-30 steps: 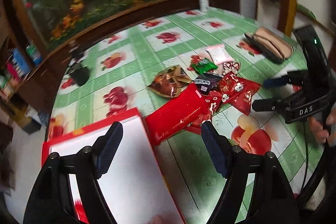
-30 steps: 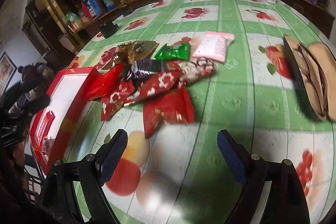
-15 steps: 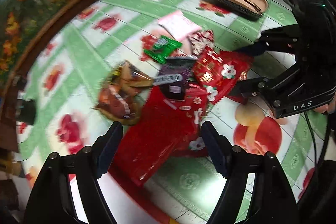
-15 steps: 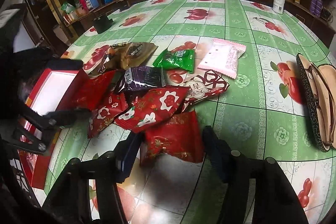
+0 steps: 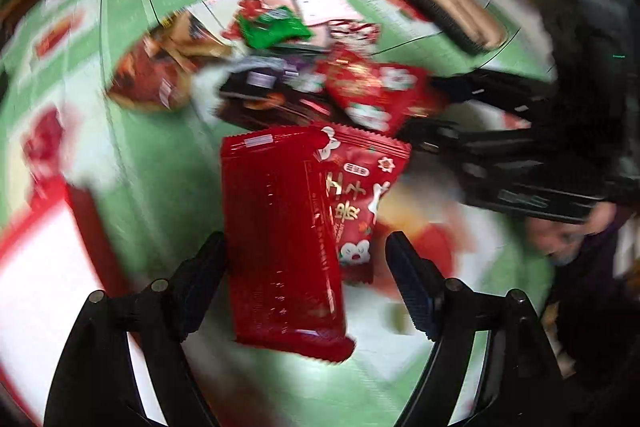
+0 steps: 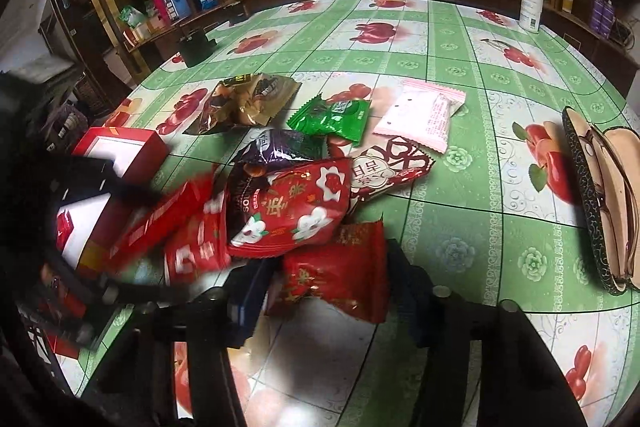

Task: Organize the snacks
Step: 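Grasp another long red packet with the left tool while the right tool grasps a red gold-print bag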

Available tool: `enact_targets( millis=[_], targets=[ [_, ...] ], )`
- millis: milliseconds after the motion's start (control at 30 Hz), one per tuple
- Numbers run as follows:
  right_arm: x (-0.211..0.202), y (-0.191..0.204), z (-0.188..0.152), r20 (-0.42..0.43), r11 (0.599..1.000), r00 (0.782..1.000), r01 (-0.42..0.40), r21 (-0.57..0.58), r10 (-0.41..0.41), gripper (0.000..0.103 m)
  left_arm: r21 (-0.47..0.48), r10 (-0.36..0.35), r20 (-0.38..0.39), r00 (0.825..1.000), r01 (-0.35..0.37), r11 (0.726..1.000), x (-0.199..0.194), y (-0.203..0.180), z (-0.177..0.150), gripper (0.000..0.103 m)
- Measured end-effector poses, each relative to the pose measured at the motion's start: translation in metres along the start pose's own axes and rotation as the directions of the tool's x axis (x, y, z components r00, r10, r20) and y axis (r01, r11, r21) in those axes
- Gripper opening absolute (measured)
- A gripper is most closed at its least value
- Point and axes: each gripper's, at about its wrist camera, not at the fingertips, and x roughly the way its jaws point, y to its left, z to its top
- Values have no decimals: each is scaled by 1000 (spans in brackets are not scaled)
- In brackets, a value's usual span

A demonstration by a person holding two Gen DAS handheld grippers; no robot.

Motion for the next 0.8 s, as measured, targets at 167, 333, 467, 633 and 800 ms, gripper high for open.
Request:
enact_targets(
  millis=[167, 333, 467, 633, 800],
  targets=[
    [-7, -15, -5, 4, 999, 1000, 9, 40, -9, 50, -53, 3, 67, 998, 1, 999, -6, -22, -29, 79],
    [-21, -36, -17, 22, 992, 1000, -18, 123, 16, 48, -98, 21, 112, 993, -10, 995, -15, -30, -54, 79],
    [-33, -42, -32, 48, 989, 999, -26, 149, 19, 47, -93, 51, 143, 988, -38, 995, -15, -33, -63, 78],
    [-37, -38, -37, 52, 990, 998, -26, 141, 19, 49, -127, 43, 149, 988, -24, 992, -20, -31, -60, 78],
    [-33, -23, -36, 30, 998, 999, 26, 61, -28, 76, -198, -37, 187, 982, 74, 977, -29, -24, -60, 79]
  ],
)
